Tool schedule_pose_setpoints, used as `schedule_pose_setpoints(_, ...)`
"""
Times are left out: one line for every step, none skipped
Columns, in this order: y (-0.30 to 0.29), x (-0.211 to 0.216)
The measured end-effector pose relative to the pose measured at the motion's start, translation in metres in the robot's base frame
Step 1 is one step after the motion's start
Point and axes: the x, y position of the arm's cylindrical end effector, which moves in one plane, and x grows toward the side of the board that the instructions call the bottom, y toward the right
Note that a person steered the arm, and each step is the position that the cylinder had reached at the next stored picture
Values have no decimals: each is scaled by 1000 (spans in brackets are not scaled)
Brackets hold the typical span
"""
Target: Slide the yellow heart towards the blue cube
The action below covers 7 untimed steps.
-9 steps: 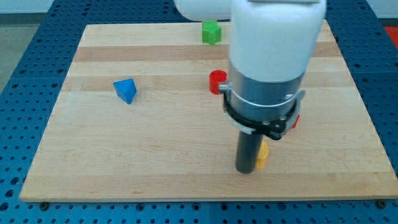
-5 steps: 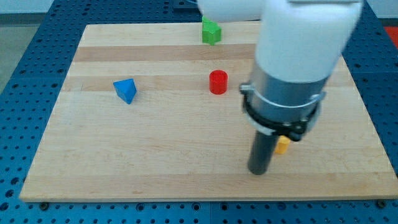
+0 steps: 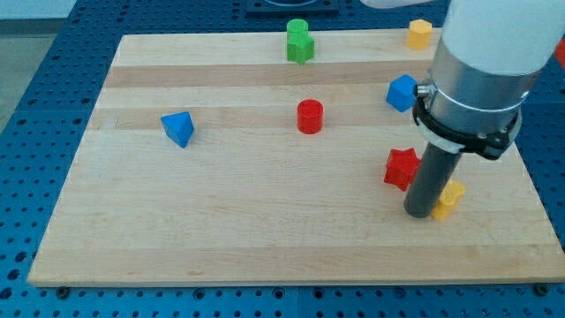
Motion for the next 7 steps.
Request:
schedule_pose_setpoints(-3, 10)
schedule_pose_setpoints(22, 11)
schedule_pose_setpoints(30, 14)
schedule_pose_setpoints(41, 16)
schedule_pose_setpoints(62, 16)
schedule_pose_setpoints(68, 10)
schedule_pose_setpoints(66, -10)
